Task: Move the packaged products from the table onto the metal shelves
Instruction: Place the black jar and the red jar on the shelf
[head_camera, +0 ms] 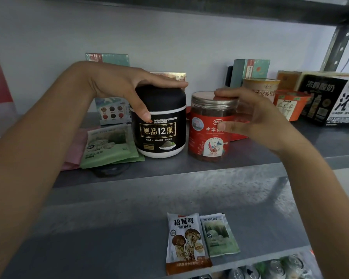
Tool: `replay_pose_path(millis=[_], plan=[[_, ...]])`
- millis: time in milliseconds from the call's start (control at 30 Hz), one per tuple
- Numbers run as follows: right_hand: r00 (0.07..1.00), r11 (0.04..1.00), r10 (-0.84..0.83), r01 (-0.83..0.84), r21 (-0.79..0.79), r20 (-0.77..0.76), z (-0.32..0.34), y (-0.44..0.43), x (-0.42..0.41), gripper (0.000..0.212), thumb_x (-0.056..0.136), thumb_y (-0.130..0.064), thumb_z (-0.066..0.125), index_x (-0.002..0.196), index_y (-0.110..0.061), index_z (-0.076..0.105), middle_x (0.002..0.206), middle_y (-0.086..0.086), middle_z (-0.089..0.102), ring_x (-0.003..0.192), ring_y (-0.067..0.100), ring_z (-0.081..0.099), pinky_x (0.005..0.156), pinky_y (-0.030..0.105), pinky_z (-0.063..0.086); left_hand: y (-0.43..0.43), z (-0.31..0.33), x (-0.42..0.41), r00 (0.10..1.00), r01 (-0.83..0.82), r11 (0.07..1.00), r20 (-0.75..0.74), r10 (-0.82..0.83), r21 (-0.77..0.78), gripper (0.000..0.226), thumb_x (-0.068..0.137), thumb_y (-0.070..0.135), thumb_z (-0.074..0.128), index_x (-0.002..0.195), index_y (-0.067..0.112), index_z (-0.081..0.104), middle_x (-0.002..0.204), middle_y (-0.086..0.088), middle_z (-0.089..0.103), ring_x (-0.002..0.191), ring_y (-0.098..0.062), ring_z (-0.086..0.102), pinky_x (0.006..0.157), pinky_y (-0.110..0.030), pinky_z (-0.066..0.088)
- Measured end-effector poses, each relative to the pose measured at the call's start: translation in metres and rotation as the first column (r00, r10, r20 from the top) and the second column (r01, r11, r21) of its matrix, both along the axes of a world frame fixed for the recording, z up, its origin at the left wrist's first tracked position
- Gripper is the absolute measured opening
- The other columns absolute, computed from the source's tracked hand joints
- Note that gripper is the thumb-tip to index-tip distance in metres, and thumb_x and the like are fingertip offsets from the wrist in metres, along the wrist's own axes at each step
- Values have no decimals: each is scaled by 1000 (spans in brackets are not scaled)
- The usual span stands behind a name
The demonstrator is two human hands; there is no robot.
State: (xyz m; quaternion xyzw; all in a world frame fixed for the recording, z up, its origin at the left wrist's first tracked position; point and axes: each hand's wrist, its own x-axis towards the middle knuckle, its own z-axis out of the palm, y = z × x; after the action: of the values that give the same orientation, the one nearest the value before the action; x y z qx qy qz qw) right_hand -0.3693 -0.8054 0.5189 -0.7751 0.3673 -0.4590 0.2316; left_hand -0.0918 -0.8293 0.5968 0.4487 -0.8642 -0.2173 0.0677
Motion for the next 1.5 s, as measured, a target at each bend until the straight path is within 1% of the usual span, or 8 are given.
replay_pose_path(millis=[100,300,800,1000,1133,1233,1367,1500], plan=[[1000,1000,9,-9,17,-27,1,-8,6,57,75,-4,75,122,-31,55,127,-14,56,111,1,57,79,14,53,-2,0,8,992,-77,996,93,81,-48,100,48,56,91,134,58,39,143,18,45,132,-11,45,108,-44,39],[999,999,37,-36,35,-38,0,-16,4,57,78,-2,73,123,-31,54,133,-8,54,120,11,54,93,27,51,6,-8,8,993,-82,994,-93,75,-72,85,76,6,75,138,51,38,149,27,32,135,-7,36,111,-38,35],[993,996,86,-86,11,-82,-3,-33,5,57,85,3,64,134,-21,46,145,-8,37,109,-19,46,85,3,43,22,-15,5,983,-129,986,-148,113,-107,82,80,5,72,140,49,38,144,23,38,131,-11,39,105,-36,41],[940,922,-329,297,-248,-95,-24,0,9,66,89,-27,65,146,-33,33,155,-11,27,140,2,23,113,30,29,52,-45,3,904,-319,888,-387,179,-332,63,87,11,65,138,41,42,153,14,28,138,-4,24,116,-31,20],[779,721,-627,593,-358,28,-59,82,14,45,93,-33,57,136,-24,49,136,-5,53,127,13,47,100,26,36,102,-100,-6,831,-515,506,-549,96,-692,46,91,18,60,136,22,51,150,0,37,140,-20,26,116,-34,20],[595,632,-775,745,-213,-213,-99,144,23,38,95,-43,51,130,-30,54,127,-10,58,108,10,55,88,25,39,134,-165,-38,776,-474,578,-625,-83,-665,40,90,16,52,130,15,55,138,0,48,129,-16,40,110,-23,29],[517,440,-383,831,341,-765,-167,205,36,53,94,-51,47,144,-42,30,143,-13,43,124,11,47,95,26,39,141,-258,-81,983,162,883,-4,-182,-441,46,93,41,40,137,27,38,136,1,49,122,-21,49,94,-37,47],[515,64,-275,852,519,-812,-243,264,62,57,96,-53,42,147,-29,30,147,-2,41,129,20,45,100,33,40,159,-334,-94,449,561,688,529,-720,460,48,97,40,45,138,18,35,138,-11,46,123,-29,47,97,-39,40]])
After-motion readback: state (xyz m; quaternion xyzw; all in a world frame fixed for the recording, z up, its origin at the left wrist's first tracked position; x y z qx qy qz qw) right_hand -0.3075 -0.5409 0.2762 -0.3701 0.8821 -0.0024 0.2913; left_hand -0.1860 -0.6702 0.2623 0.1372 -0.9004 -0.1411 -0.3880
